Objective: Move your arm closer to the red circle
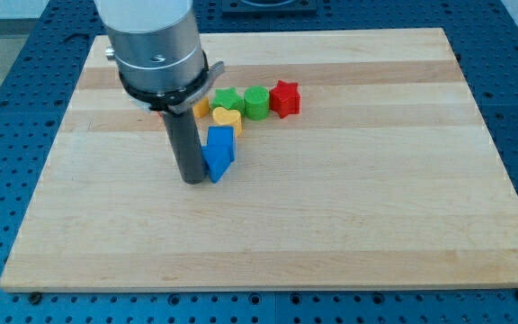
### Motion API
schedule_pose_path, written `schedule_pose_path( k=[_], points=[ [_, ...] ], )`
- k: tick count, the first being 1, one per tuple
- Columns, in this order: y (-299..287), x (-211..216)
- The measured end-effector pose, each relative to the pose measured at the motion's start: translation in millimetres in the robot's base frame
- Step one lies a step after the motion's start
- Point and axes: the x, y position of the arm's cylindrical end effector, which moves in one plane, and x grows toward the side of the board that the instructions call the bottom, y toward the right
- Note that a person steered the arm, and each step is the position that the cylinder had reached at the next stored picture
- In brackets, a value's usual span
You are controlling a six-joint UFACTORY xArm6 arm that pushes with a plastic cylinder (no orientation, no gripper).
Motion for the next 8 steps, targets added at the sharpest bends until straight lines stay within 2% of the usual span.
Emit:
schedule_pose_path(
  k=[2, 3, 5, 6, 7, 8],
  points=[
    [-6.7, 0.3],
    [-62.6, 2.8],
    [-172.0, -67.0],
    [-198.6, -119.8],
    [-200.1, -158.6],
    [-200.1, -161.3]
  ],
)
